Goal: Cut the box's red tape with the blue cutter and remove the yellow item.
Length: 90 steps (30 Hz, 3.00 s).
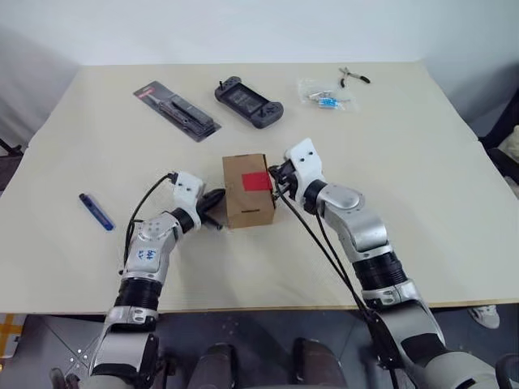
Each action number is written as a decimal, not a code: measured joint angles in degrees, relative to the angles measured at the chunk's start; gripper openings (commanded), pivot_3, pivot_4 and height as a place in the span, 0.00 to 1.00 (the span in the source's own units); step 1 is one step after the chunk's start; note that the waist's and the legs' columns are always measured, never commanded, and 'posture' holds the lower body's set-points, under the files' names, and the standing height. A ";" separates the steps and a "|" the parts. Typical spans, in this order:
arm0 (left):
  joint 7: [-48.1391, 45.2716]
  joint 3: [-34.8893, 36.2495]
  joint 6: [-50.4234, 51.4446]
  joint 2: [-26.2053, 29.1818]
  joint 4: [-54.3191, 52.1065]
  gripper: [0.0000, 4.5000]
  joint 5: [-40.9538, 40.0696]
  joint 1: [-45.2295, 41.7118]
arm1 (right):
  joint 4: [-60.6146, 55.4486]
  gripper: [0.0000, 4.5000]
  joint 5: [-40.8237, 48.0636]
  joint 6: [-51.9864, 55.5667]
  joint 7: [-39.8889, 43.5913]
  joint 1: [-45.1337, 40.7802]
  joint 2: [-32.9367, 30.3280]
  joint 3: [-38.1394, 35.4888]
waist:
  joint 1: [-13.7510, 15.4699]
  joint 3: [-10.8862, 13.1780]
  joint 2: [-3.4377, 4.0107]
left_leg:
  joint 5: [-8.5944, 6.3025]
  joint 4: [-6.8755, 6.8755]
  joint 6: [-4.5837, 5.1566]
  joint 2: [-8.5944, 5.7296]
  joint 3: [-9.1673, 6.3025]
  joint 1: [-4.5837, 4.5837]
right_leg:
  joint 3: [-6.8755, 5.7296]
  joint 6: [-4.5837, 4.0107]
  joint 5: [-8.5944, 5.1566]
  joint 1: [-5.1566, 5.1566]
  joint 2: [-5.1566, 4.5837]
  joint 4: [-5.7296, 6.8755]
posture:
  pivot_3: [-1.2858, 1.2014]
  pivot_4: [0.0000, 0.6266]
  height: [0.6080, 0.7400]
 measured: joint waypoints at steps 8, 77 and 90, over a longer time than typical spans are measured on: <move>-6.10 -4.58 10.40 -0.41 -10.79 0.01 -2.50 3.75 | 0.68 0.00 -0.85 -0.34 7.14 -2.07 -3.33 0.80 | -0.39 0.00 -0.01 | -0.01 0.07 0.02 -0.01 -0.02 -0.01 | 0.03 0.00 0.00 0.01 -0.02 0.02 | 0.52 0.24 1.00; -27.73 -6.40 5.09 1.84 6.59 0.01 1.47 -13.25 | -45.65 0.00 14.11 30.81 20.63 25.80 -38.64 -4.83 | 2.52 0.21 -0.36 | -0.44 1.29 0.56 -0.07 0.07 -0.79 | 0.08 0.24 0.17 -0.14 -0.05 -0.11 | 0.52 0.24 1.00; -17.48 -2.29 5.23 6.34 5.10 0.26 1.94 -12.21 | -33.97 0.27 12.08 21.43 17.11 28.44 -39.02 -13.46 | 2.47 0.22 -0.38 | -0.44 1.32 0.56 -0.07 0.09 -0.79 | 0.10 0.24 0.17 -0.14 -0.06 -0.10 | 0.52 0.24 1.00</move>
